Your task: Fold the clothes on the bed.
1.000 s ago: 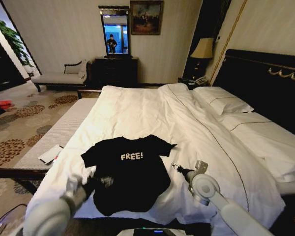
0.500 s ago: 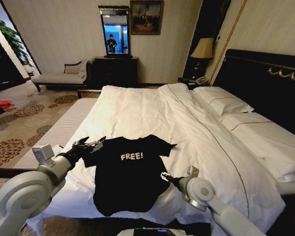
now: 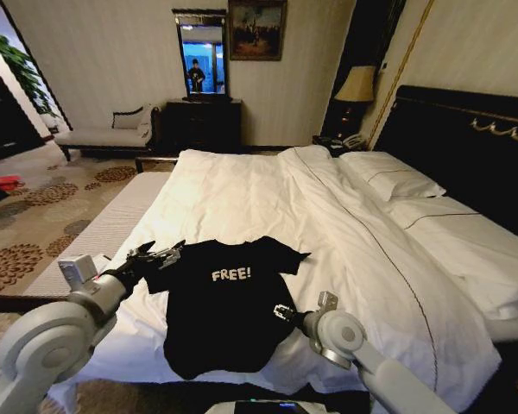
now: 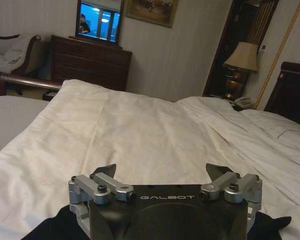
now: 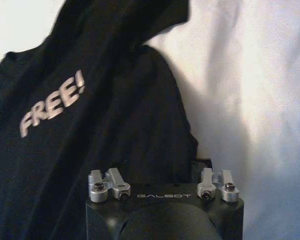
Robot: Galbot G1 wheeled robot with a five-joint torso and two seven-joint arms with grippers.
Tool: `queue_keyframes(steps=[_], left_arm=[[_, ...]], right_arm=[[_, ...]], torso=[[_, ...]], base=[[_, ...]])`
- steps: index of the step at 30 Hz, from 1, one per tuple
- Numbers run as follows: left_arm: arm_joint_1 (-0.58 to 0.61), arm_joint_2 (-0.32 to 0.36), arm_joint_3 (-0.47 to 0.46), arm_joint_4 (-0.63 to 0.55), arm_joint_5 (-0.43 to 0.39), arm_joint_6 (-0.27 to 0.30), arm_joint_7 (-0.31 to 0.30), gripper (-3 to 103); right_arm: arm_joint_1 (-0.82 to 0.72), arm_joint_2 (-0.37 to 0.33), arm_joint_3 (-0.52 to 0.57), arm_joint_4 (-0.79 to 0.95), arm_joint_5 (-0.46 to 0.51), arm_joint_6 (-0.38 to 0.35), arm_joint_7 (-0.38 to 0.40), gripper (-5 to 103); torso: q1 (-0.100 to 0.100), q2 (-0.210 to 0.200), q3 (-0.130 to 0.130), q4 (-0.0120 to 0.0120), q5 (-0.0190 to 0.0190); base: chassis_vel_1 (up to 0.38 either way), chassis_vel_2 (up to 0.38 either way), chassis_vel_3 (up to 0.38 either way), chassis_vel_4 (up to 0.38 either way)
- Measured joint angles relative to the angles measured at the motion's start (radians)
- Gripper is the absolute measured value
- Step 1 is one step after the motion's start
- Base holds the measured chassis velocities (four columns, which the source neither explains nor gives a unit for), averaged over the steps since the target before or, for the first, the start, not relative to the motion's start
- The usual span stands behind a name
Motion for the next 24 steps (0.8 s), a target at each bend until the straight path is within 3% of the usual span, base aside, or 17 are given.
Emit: queue_keyframes(steps=[3, 8, 11, 14, 16, 19, 24], left_arm=[[0.002, -0.001, 0.000, 0.000, 0.002, 0.000, -0.004, 100], [0.007, -0.001, 0.000, 0.000, 0.012, 0.000, -0.011, 100], [0.012, -0.002, 0.000, 0.000, 0.014, 0.000, -0.017, 100], [0.018, -0.004, 0.000, 0.000, 0.019, 0.000, -0.026, 100], [0.020, -0.005, 0.000, 0.000, 0.020, 0.000, -0.028, 100], [0.029, -0.010, -0.001, 0.001, 0.025, 0.000, -0.037, 100], [0.037, -0.013, -0.013, 0.001, 0.026, 0.000, -0.043, 100]], right_arm=[[0.000, -0.003, -0.005, 0.025, 0.006, 0.002, 0.006, 61], [0.020, -0.006, -0.016, 0.051, 0.016, 0.005, 0.007, 39], [0.040, -0.002, -0.032, 0.051, 0.015, 0.005, 0.000, 33], [0.079, 0.017, -0.071, 0.023, -0.003, 0.006, -0.016, 18], [0.092, 0.027, -0.087, 0.010, -0.012, 0.006, -0.022, 18], [0.128, 0.064, -0.146, -0.027, -0.048, 0.008, -0.042, 3], [0.140, 0.104, -0.200, -0.071, -0.112, 0.008, -0.082, 0]], torso=[[0.000, 0.000, 0.000, 0.0000, -0.0001], [0.000, 0.000, 0.000, 0.0000, 0.0000], [0.000, 0.000, 0.000, -0.0001, -0.0001], [0.000, 0.000, 0.000, 0.0000, -0.0001], [0.000, 0.000, 0.000, 0.0000, 0.0000], [0.000, 0.000, 0.000, 0.0001, 0.0000], [0.000, 0.000, 0.000, 0.0000, -0.0001]], base=[[0.000, 0.000, 0.000, 0.000], [0.000, 0.000, 0.000, 0.000], [0.000, 0.000, 0.000, 0.000], [0.000, 0.000, 0.000, 0.000], [0.000, 0.000, 0.000, 0.000], [0.000, 0.000, 0.000, 0.000], [0.000, 0.000, 0.000, 0.000]])
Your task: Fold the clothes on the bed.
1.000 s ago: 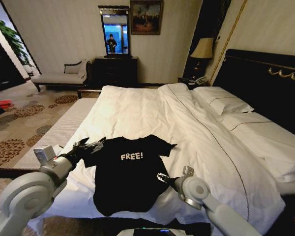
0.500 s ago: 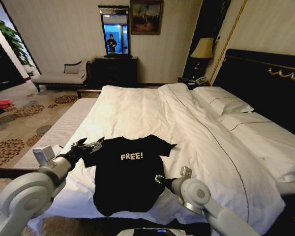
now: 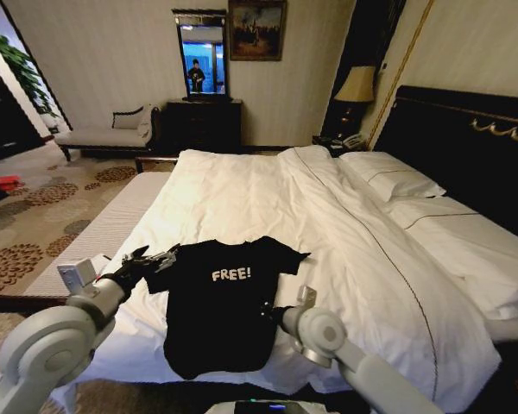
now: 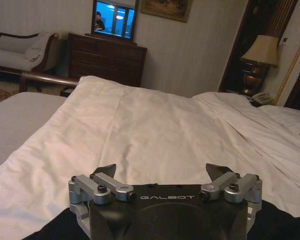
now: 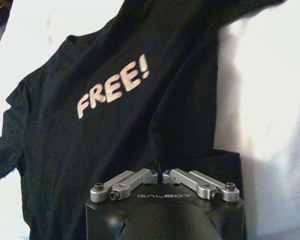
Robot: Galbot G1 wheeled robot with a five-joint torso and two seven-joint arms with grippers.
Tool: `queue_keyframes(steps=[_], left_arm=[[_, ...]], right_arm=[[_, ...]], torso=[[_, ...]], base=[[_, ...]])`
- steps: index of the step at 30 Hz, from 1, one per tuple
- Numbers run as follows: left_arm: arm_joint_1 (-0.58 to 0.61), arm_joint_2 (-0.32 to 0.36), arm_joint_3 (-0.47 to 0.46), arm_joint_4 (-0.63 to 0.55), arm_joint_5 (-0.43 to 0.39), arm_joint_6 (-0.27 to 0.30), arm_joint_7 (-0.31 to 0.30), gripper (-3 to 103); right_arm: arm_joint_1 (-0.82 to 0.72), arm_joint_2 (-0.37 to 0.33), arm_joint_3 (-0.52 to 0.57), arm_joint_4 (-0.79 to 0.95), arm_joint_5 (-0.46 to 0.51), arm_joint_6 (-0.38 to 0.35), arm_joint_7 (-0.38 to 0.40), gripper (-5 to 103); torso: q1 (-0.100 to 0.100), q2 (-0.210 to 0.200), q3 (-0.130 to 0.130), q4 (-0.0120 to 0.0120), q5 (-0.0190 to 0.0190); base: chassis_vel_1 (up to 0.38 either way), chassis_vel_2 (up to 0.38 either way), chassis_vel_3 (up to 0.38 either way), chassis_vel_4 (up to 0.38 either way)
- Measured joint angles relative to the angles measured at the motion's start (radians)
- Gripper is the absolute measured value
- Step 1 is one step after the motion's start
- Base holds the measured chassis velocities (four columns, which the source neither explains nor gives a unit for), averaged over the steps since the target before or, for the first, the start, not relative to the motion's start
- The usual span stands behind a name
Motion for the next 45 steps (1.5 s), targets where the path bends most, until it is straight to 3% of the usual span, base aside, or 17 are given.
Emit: queue_keyframes(steps=[7, 12, 18, 21, 25, 27, 29, 31, 33, 34, 35, 38, 39, 43, 45], left_arm=[[0.000, -0.011, 0.006, 0.000, 0.006, 0.000, -0.006, 100], [0.002, -0.029, 0.017, 0.000, 0.023, 0.000, -0.008, 100], [0.004, -0.040, 0.028, 0.000, 0.034, 0.000, -0.009, 100], [0.005, -0.046, 0.039, 0.000, 0.047, 0.000, -0.010, 100], [0.002, -0.050, 0.050, 0.002, 0.060, 0.000, -0.010, 100], [-0.001, -0.054, 0.061, 0.005, 0.073, 0.000, -0.010, 100], [-0.002, -0.056, 0.066, 0.007, 0.082, 0.000, -0.010, 100], [-0.004, -0.059, 0.079, 0.010, 0.098, 0.000, -0.010, 100], [-0.006, -0.062, 0.087, 0.011, 0.107, 0.000, -0.010, 100], [-0.006, -0.062, 0.087, 0.011, 0.107, 0.000, -0.010, 100], [-0.007, -0.062, 0.090, 0.012, 0.109, 0.000, -0.010, 100], [-0.009, -0.062, 0.092, 0.012, 0.112, 0.000, -0.010, 100], [-0.009, -0.062, 0.092, 0.012, 0.112, 0.000, -0.010, 100], [-0.007, -0.064, 0.092, 0.012, 0.117, 0.000, -0.011, 100], [-0.006, -0.066, 0.092, 0.012, 0.118, 0.000, -0.011, 100]], right_arm=[[0.026, 0.081, -0.072, -0.065, -0.136, 0.056, -0.113, 0], [0.055, 0.139, -0.122, -0.146, -0.267, 0.175, -0.283, 0], [0.064, 0.179, -0.154, -0.230, -0.366, 0.221, -0.356, -3], [0.056, 0.182, -0.154, -0.235, -0.420, 0.260, -0.405, 7], [0.033, 0.129, -0.136, -0.187, -0.448, 0.316, -0.472, 22], [0.006, 0.080, -0.103, -0.151, -0.445, 0.358, -0.521, 33], [-0.009, 0.062, -0.084, -0.135, -0.437, 0.382, -0.546, 33], [-0.041, 0.041, -0.044, -0.102, -0.393, 0.421, -0.571, 44], [-0.067, 0.034, -0.005, -0.081, -0.333, 0.426, -0.547, 55], [-0.067, 0.034, -0.005, -0.081, -0.333, 0.426, -0.547, 55], [-0.082, 0.029, 0.015, -0.078, -0.307, 0.414, -0.518, 55], [-0.131, 0.003, 0.055, -0.085, -0.272, 0.359, -0.443, 71], [-0.131, 0.003, 0.055, -0.085, -0.272, 0.359, -0.443, 71], [-0.182, 0.009, 0.063, -0.047, -0.215, 0.291, -0.314, 88], [-0.193, 0.016, 0.055, -0.039, -0.213, 0.278, -0.297, 93]], torso=[[0.000, 0.000, 0.000, 0.0000, -0.0001], [0.000, 0.000, 0.000, 0.0000, -0.0001], [0.000, 0.000, 0.000, 0.0000, 0.0001], [0.000, 0.000, 0.000, 0.0002, 0.0001], [0.000, 0.000, 0.000, -0.0001, 0.0002], [0.000, 0.000, 0.000, -0.0003, 0.0002], [0.000, 0.000, 0.000, -0.0003, 0.0002], [0.000, 0.000, 0.000, -0.0003, 0.0003], [0.000, 0.000, 0.000, -0.0001, 0.0003], [0.000, 0.000, 0.000, -0.0001, 0.0003], [0.000, 0.000, 0.000, 0.0001, 0.0003], [0.000, 0.000, 0.000, -0.0001, 0.0002], [0.000, 0.000, 0.000, -0.0001, 0.0002], [0.000, 0.000, 0.000, -0.0002, 0.0003], [0.000, 0.000, 0.000, -0.0002, 0.0002]], base=[[0.000, 0.000, 0.000, 0.000], [0.000, 0.000, 0.000, 0.000], [0.000, 0.000, 0.000, 0.000], [0.000, 0.000, 0.000, 0.000], [0.000, 0.000, 0.000, 0.000], [0.000, 0.000, 0.000, 0.000], [0.000, 0.000, 0.000, 0.000], [0.000, 0.000, 0.000, 0.000], [0.000, 0.000, 0.000, 0.000], [0.000, 0.000, 0.000, 0.000], [0.000, 0.000, 0.000, 0.000], [0.000, 0.000, 0.000, 0.000], [0.000, 0.000, 0.000, 0.000], [0.000, 0.000, 0.000, 0.000], [0.000, 0.000, 0.000, 0.000]])
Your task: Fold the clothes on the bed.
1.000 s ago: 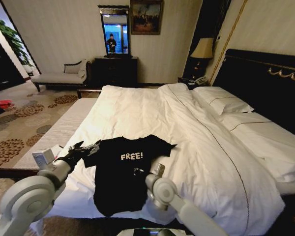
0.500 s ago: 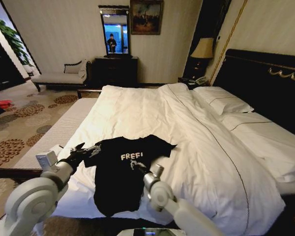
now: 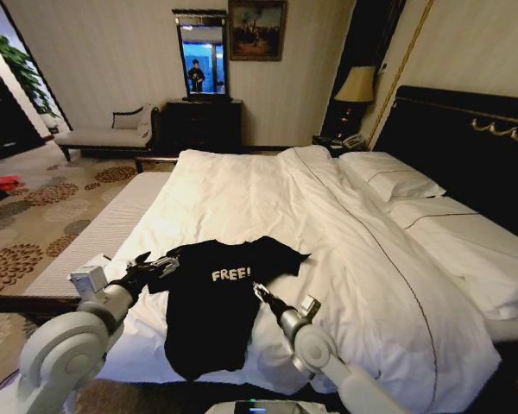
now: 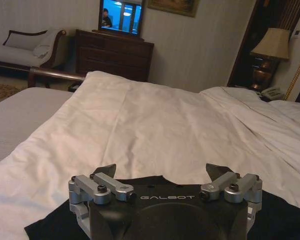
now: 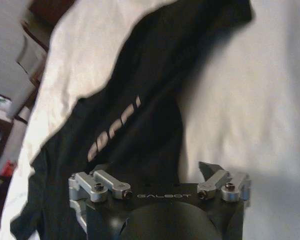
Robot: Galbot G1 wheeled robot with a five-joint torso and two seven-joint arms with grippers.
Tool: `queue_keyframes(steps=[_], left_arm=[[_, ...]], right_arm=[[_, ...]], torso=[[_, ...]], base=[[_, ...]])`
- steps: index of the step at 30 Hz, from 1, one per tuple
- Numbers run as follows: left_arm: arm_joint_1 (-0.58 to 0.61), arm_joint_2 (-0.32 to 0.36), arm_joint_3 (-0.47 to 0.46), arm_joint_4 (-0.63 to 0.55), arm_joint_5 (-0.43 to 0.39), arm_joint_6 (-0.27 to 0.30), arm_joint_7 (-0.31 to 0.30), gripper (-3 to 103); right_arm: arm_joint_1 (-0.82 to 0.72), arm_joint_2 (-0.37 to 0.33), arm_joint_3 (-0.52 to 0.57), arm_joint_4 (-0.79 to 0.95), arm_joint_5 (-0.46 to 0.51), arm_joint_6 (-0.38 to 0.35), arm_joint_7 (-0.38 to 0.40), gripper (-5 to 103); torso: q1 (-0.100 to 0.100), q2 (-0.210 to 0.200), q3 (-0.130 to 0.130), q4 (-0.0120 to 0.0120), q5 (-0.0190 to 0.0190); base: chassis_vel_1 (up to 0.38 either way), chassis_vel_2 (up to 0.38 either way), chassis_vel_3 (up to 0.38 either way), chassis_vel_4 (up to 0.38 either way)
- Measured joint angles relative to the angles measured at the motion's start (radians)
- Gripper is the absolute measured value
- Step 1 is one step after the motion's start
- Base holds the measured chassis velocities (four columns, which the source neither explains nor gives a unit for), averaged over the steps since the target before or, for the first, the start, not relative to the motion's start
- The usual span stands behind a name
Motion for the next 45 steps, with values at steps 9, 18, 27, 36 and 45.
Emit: queue_keyframes(steps=[9, 18, 27, 36, 45], left_arm=[[0.011, -0.004, -0.004, -0.001, 0.006, 0.000, -0.004, 100], [0.016, 0.000, -0.012, -0.001, 0.008, 0.000, -0.007, 100], [0.014, -0.002, -0.005, 0.004, 0.013, -0.001, -0.009, 100], [0.002, 0.000, 0.009, 0.020, 0.015, -0.003, -0.010, 100], [-0.027, 0.010, 0.034, 0.041, 0.017, -0.005, -0.009, 100]], right_arm=[[0.010, 0.039, -0.031, -0.039, -0.020, -0.012, -0.004, 101], [0.029, 0.053, -0.047, -0.057, -0.028, -0.007, -0.024, 76], [0.023, 0.032, -0.047, -0.041, -0.039, 0.003, -0.030, 44], [-0.029, -0.003, -0.003, 0.012, -0.045, 0.009, -0.007, 6], [-0.165, -0.026, 0.104, 0.086, -0.062, 0.023, 0.048, 0]], torso=[[0.000, 0.000, 0.000, 0.0001, 0.0000], [0.000, 0.000, 0.000, 0.0001, 0.0000], [0.000, 0.000, 0.000, 0.0001, 0.0000], [0.000, 0.000, 0.000, 0.0001, 0.0000], [0.000, 0.000, 0.000, 0.0000, 0.0000]], base=[[0.000, 0.000, 0.000, 0.000], [0.000, 0.000, 0.000, 0.000], [0.000, 0.000, 0.000, 0.000], [0.000, 0.000, 0.000, 0.000], [0.000, 0.000, 0.000, 0.000]])
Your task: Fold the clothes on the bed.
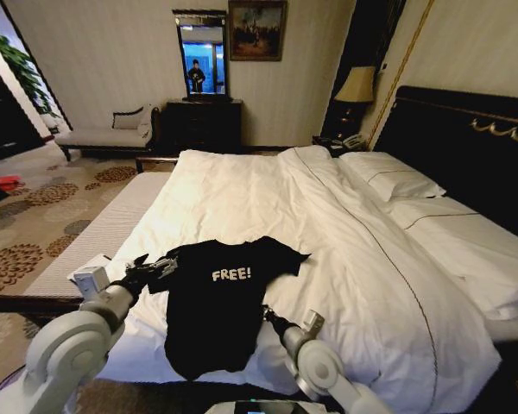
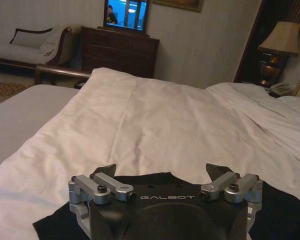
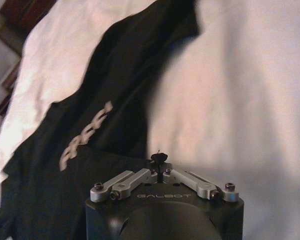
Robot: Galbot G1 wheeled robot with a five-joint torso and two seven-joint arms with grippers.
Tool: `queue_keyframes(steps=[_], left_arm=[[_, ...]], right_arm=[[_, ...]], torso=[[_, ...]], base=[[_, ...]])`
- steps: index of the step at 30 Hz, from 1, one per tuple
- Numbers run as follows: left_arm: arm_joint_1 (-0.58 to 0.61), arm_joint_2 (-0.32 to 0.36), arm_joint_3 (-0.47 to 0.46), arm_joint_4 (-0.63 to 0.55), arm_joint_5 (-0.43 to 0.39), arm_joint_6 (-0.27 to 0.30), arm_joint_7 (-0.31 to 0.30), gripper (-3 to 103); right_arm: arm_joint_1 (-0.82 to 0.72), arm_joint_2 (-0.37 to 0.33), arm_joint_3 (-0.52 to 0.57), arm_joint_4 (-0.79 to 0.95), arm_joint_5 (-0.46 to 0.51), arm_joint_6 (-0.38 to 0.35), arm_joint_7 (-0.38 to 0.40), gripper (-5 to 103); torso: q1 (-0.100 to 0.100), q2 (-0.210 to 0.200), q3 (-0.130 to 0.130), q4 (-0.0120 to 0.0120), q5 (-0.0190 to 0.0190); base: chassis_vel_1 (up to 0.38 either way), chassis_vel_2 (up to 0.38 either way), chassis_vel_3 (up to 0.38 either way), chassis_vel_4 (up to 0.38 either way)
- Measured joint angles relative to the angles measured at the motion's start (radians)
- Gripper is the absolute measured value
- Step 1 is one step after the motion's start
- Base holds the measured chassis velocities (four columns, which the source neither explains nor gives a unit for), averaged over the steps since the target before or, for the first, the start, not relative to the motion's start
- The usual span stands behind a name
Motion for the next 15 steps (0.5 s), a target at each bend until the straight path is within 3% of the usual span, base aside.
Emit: queue_keyframes(steps=[6, 11, 15], left_arm=[[-0.024, -0.022, 0.004, 0.006, -0.003, -0.001, 0.005, 100], [-0.073, -0.032, 0.015, 0.006, -0.031, -0.001, 0.008, 100], [-0.074, -0.034, -0.001, -0.007, -0.043, 0.000, 0.009, 100]], right_arm=[[-0.156, -0.018, 0.100, 0.052, -0.024, 0.005, 0.030, 0], [-0.301, 0.003, 0.193, 0.077, -0.052, 0.007, 0.047, 0], [-0.357, 0.014, 0.234, 0.078, -0.066, 0.015, 0.067, 0]], torso=[[0.000, 0.000, 0.000, 0.0006, 0.0001], [0.000, 0.000, 0.000, -0.0007, 0.0000], [0.000, 0.000, 0.000, 0.0004, 0.0001]], base=[[0.000, 0.000, 0.000, 0.000], [0.000, 0.000, 0.000, 0.000], [0.000, 0.000, 0.000, 0.000]])
